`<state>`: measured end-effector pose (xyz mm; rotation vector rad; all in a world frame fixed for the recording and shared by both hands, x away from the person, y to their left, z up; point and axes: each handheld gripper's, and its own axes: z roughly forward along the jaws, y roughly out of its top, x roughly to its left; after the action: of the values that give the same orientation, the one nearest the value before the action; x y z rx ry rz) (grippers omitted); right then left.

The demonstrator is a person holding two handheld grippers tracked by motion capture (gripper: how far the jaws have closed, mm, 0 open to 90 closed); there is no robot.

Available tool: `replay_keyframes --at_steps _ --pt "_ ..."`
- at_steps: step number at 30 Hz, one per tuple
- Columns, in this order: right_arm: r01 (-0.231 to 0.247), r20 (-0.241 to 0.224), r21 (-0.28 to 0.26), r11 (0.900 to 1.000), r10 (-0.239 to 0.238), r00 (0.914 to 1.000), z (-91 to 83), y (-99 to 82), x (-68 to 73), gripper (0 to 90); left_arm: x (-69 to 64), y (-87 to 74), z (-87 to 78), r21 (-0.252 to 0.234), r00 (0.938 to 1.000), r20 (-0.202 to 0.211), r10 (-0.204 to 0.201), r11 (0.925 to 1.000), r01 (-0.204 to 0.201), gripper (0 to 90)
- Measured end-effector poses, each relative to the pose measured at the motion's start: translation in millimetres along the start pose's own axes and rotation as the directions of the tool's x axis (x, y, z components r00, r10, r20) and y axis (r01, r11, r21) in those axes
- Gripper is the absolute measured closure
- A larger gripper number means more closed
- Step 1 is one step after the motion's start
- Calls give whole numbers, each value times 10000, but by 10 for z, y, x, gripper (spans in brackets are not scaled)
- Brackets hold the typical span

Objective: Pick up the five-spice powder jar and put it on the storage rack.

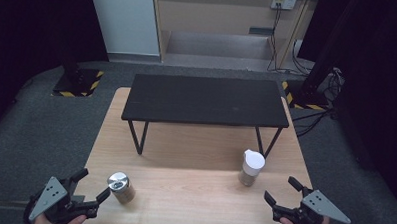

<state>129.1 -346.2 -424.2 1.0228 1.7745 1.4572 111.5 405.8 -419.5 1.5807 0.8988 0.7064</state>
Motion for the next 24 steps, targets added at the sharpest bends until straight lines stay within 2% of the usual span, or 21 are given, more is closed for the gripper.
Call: replay_keyframes --at_steps 19,24 --pt "167 -138 -27 9999 -167 9998 10 -8 -9 65 -5 -6 2 129 9999 122 38 9999 -39 18" --pt "172 -184 -39 9998 -173 9997 7 -10 -14 66 -10 -16 -6 9 9999 137 40 10000 -41 18"
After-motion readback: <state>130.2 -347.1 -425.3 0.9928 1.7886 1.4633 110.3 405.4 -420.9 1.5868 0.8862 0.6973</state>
